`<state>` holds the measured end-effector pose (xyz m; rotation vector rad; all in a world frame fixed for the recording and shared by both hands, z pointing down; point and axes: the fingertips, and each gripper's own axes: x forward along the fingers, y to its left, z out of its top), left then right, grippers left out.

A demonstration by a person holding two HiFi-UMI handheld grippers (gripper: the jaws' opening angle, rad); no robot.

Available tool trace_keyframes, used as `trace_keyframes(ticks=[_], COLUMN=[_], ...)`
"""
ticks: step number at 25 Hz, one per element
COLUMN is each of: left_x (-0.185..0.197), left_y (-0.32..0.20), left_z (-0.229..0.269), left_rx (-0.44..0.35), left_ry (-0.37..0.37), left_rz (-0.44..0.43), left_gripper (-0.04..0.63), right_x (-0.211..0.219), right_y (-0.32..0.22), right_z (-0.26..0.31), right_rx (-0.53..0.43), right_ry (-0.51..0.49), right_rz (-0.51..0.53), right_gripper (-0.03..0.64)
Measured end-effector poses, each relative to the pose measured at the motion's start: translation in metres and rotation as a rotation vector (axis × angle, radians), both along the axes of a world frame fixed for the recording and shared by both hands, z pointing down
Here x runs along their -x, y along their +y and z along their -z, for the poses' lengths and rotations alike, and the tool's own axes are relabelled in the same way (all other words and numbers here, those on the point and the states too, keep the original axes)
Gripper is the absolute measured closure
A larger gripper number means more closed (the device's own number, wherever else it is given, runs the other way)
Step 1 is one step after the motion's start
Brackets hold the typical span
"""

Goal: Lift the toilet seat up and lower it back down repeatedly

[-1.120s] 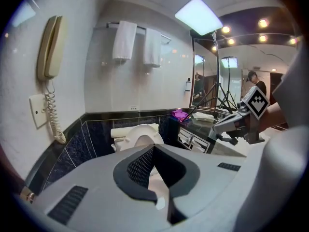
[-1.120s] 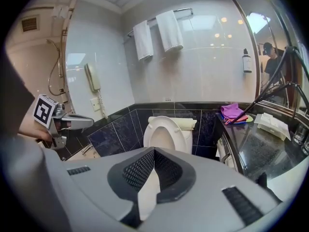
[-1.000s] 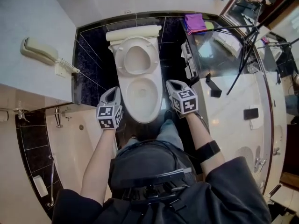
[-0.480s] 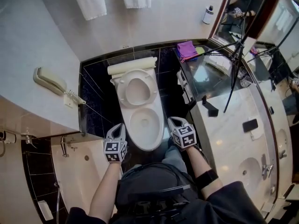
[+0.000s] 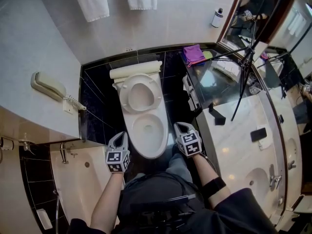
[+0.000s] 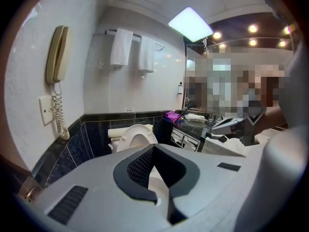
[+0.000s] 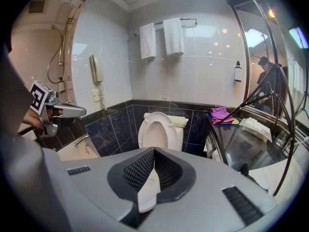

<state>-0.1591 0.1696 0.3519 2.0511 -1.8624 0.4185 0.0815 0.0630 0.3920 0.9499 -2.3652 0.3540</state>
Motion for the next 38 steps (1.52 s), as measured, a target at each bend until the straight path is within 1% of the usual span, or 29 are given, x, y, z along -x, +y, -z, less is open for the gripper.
trace_keyframes(ticks=[4,7,8,10,12,13,17,20,21,25,26,30,38], left_x=[0.0,-0.001,0.0,0.001,0.002,0.002,0.001,0.003,0.002,0.001,0.001,0.001,0.008], left_y=[-0.008,-0.018,-0.022,-0.032,-0.042,-0.048,-0.075,-0.094,-0.101,-0.127,-0.132,-0.147,-0.161], left_z=[0.002,0.002,0.001,-0.001,-0.005,-0.006,-0.014,-0.025,-0.029,-0.047,-0.052,-0.072,-0.109], left_rx=[0.004,0.004,0.004,0.01,0.018,0.022,0.041,0.054,0.058,0.069,0.072,0.095,0.132], left_ry=[0.002,0.004,0.002,-0.003,-0.009,-0.012,-0.027,-0.04,-0.043,-0.056,-0.055,-0.043,-0.028], left_rz=[0.012,0.024,0.028,0.035,0.045,0.049,0.056,0.078,0.079,0.084,0.088,0.105,0.163], left_gripper=[0.595,0.595,0.595,0.595,0.595,0.595,0.595,0.595,0.595,0.595,0.595,0.595,0.595], right_x=[0.008,0.012,0.015,0.021,0.028,0.032,0.053,0.071,0.077,0.103,0.11,0.136,0.188], right_y=[-0.017,-0.038,-0.048,-0.068,-0.087,-0.097,-0.139,-0.171,-0.182,-0.226,-0.236,-0.272,-0.308], right_z=[0.007,0.006,0.005,0.004,0.001,-0.002,-0.016,-0.038,-0.047,-0.07,-0.078,-0.101,-0.148], right_rx=[-0.038,-0.062,-0.074,-0.097,-0.114,-0.123,-0.162,-0.179,-0.182,-0.212,-0.214,-0.234,-0.207], right_ry=[0.078,0.114,0.125,0.151,0.176,0.187,0.231,0.261,0.268,0.297,0.296,0.306,0.325], right_rz=[0.05,0.082,0.089,0.106,0.131,0.146,0.206,0.256,0.273,0.323,0.33,0.367,0.462], right_gripper=[0.593,0.561,0.532,0.524,0.471,0.456,0.439,0.423,0.408,0.405,0.393,0.393,0.394])
